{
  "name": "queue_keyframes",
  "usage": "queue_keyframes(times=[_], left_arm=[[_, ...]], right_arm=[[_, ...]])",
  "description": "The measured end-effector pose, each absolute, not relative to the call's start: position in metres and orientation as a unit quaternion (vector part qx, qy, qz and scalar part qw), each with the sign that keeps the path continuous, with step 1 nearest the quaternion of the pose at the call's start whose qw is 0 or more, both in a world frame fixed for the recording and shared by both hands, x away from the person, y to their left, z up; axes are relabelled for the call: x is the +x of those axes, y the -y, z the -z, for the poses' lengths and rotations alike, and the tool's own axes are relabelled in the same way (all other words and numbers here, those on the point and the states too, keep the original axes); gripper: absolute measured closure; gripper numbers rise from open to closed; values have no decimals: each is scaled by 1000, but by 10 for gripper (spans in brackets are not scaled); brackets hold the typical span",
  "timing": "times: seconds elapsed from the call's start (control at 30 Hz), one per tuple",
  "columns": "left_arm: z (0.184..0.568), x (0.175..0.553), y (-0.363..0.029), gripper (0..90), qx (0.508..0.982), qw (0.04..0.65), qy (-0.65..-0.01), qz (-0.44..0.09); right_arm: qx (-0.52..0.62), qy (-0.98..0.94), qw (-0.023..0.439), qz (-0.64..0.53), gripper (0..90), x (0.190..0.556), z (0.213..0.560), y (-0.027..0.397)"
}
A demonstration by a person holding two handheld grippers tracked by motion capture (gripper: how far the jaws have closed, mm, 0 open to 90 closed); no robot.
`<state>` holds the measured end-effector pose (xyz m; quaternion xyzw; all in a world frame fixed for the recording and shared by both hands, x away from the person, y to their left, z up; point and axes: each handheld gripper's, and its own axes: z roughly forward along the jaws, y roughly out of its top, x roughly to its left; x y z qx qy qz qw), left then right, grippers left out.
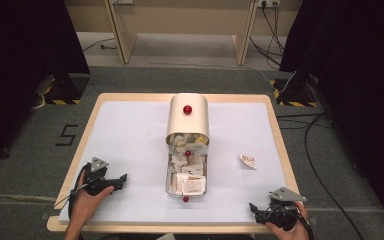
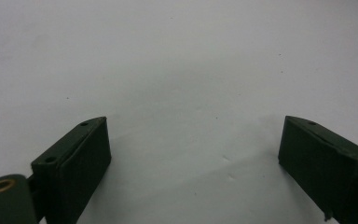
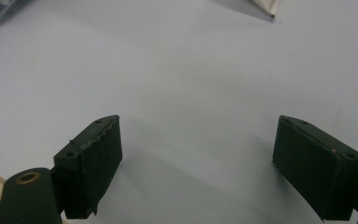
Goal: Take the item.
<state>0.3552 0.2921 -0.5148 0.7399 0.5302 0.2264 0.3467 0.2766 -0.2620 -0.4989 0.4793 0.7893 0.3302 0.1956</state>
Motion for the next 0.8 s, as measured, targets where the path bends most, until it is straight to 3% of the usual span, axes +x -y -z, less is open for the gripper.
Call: queue_keyframes(times=[0.8], left_arm=[[515, 355, -292, 83, 740, 346, -530, -227]], right_arm=[[481, -786, 209, -328, 160, 256, 502, 266]])
